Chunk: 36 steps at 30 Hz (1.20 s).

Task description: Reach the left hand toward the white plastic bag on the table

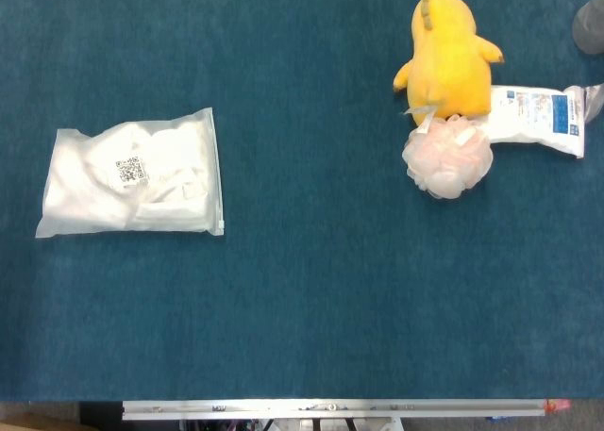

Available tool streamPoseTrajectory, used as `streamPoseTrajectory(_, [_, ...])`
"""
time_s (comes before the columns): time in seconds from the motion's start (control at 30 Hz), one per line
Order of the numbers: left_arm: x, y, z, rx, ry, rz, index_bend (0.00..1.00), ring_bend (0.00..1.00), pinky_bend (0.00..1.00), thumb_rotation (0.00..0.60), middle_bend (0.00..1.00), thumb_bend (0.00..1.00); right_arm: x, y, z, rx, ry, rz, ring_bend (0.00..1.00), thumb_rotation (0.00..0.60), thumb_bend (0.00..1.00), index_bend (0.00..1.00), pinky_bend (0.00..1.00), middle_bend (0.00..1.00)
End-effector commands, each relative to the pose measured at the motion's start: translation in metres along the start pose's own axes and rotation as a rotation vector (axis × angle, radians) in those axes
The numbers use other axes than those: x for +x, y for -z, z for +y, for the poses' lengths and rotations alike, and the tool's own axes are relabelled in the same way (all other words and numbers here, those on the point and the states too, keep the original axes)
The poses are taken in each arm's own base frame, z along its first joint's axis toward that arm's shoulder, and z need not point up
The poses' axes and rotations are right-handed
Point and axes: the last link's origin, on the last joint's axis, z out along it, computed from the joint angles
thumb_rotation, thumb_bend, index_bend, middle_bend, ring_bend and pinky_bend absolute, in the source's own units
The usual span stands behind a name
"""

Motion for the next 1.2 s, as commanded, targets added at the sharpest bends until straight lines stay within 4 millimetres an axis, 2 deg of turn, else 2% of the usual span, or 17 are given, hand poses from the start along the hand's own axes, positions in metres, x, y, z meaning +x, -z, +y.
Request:
streamPoseTrajectory(0.03, [-0.001,-0.001,0.000,-0.002,-0.006,-0.007,0.32,0.00,0.00,0.600,0.06,0.29,0.000,0.000,0.000,0.001,0.001,0.001,0.00,0.600,0.16,0.11,0.01,0.12])
streamPoseTrajectory(0.13, [0.000,-0.003,0.001,-0.012,-0.010,-0.007,0.33,0.00,0.00,0.600,0.07,0.29,0.000,-0.001,0.000,0.004,-0.001,0.001,0.00,0.600,0.16,0.11,0.01,0.12])
streamPoseTrajectory(0.57, [0.000,-0.007,0.013,-0.102,-0.005,0.020,0.55,0.03,0.00,0.600,0.14,0.29,0.003,0.002,0.001,0.006,-0.013,0.014,0.00,0.600,0.16,0.11,0.01,0.12])
streamPoseTrajectory(0.67, [0.000,-0.007,0.014,-0.111,-0.001,0.030,0.59,0.03,0.00,0.600,0.15,0.33,0.003,0.002,0.002,0.007,-0.017,0.013,0.00,0.600,0.16,0.11,0.01,0.12])
streamPoseTrajectory(0.9, [0.000,-0.007,0.018,-0.137,0.005,0.036,0.61,0.03,0.00,0.600,0.15,0.45,0.004,0.001,0.001,0.016,-0.019,0.009,0.00,0.600,0.16,0.11,0.01,0.12])
streamPoseTrajectory(1.03, [-0.001,-0.007,0.020,-0.149,0.025,0.027,0.61,0.03,0.00,0.600,0.15,0.46,0.003,0.000,0.001,0.019,-0.022,0.004,0.00,0.600,0.16,0.11,0.01,0.12])
streamPoseTrajectory(1.2, [-0.001,-0.007,0.033,-0.218,0.103,0.000,0.65,0.06,0.00,0.600,0.20,0.46,0.003,-0.001,0.001,0.021,-0.024,-0.001,0.00,0.600,0.15,0.11,0.01,0.12])
